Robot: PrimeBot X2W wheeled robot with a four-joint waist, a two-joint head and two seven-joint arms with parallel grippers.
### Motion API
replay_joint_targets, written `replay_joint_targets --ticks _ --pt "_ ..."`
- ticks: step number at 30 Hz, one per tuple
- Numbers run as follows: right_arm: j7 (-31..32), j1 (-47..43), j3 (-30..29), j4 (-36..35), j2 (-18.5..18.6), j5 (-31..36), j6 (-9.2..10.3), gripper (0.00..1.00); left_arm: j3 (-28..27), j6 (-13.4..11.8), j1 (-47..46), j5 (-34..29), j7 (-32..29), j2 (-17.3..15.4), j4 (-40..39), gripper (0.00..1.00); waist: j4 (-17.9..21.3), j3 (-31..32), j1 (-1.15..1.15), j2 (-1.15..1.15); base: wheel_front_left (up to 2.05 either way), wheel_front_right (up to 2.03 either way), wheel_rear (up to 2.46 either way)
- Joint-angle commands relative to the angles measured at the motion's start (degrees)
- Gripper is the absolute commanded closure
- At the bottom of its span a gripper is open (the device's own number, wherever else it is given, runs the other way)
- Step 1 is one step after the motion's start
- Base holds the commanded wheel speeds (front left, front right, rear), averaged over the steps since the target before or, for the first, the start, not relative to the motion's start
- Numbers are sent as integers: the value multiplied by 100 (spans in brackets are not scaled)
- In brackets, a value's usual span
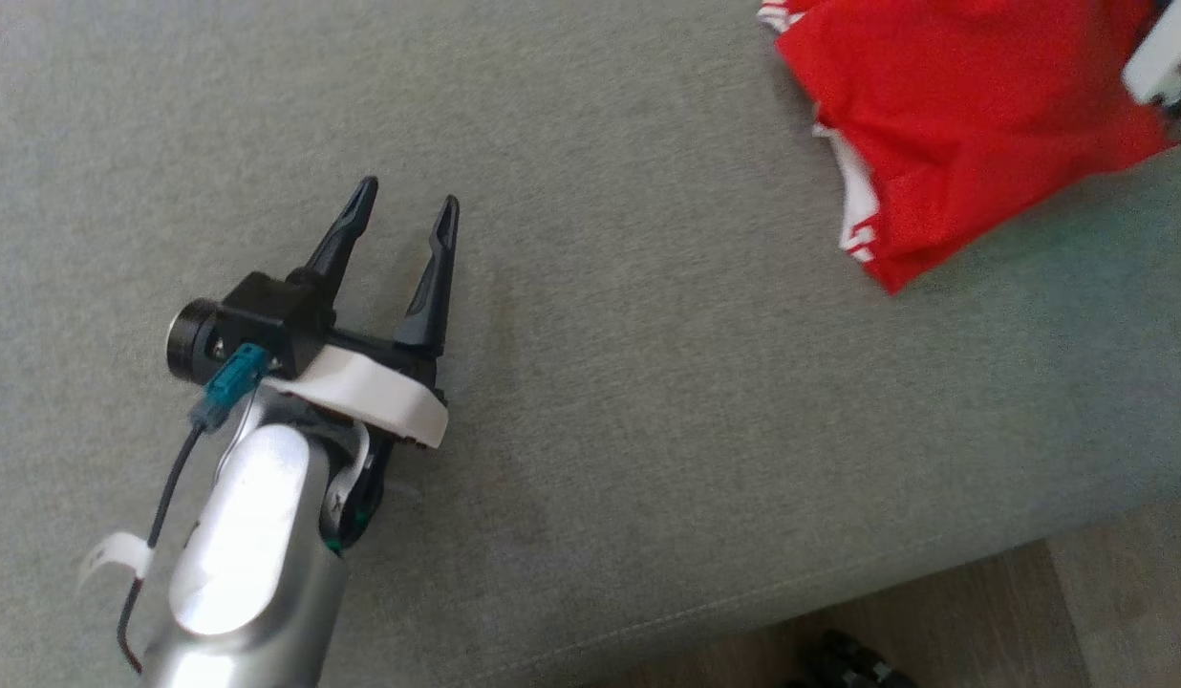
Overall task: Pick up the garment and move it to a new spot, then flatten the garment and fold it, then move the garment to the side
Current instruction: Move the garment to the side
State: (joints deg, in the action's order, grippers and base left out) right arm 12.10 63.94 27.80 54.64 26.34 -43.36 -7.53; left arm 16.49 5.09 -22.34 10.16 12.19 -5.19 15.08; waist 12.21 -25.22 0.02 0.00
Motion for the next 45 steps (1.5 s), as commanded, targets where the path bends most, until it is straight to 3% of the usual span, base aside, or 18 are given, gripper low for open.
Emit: replay_joint_targets --ticks 1,6,12,13,14,15,22,27,31,37,41,45 --pt "-65 216 6 2 221 54 4 100 -98 6 -198 -48 -11 -99 -209 0 -145 -176 -2 0 0 0 0" --pt "-186 629 -72 681 387 358 4 100 -71 -11 -235 -43 -5 -121 -194 0 -172 -232 -2 0 0 0 0" --pt "-501 1030 -293 1527 316 682 4 100 -47 -41 -237 -11 9 -127 -156 0 -181 -214 -2 0 0 0 0" --pt "-541 1070 -316 1599 289 716 4 84 -42 -46 -238 -4 11 -124 -148 0 -187 -206 -2 0 0 0 0" --pt "-596 1097 -337 1656 268 748 4 37 -37 -50 -237 4 14 -123 -137 0 -194 -190 -2 0 0 0 0" --pt "-634 1108 -352 1705 248 780 4 0 -33 -53 -232 14 20 -121 -120 0 -203 -163 -2 0 0 0 0" --pt "-1162 1052 -261 1772 98 1039 4 0 -54 -93 -162 113 101 -89 10 0 -273 155 -2 0 0 0 0" --pt "-1927 863 -125 1374 -31 1134 4 0 -154 -156 -6 253 199 -47 125 0 -359 670 -2 0 0 0 0" --pt "-2380 439 46 680 -132 1025 4 0 -296 -226 209 370 250 -30 170 0 -464 1176 -2 0 0 0 0" --pt "-2612 -544 117 -657 12 790 4 0 -625 -345 586 494 275 -139 83 0 -660 1829 -2 0 0 0 0" --pt "-2663 -1702 -184 -1706 141 869 4 0 -883 -433 869 540 279 -248 -52 0 -818 2149 -2 0 0 0 0" --pt "-2677 -2781 -626 -2486 -47 1079 4 0 -1048 -518 1153 541 280 -263 -152 0 -898 2336 -2 0 0 0 0"
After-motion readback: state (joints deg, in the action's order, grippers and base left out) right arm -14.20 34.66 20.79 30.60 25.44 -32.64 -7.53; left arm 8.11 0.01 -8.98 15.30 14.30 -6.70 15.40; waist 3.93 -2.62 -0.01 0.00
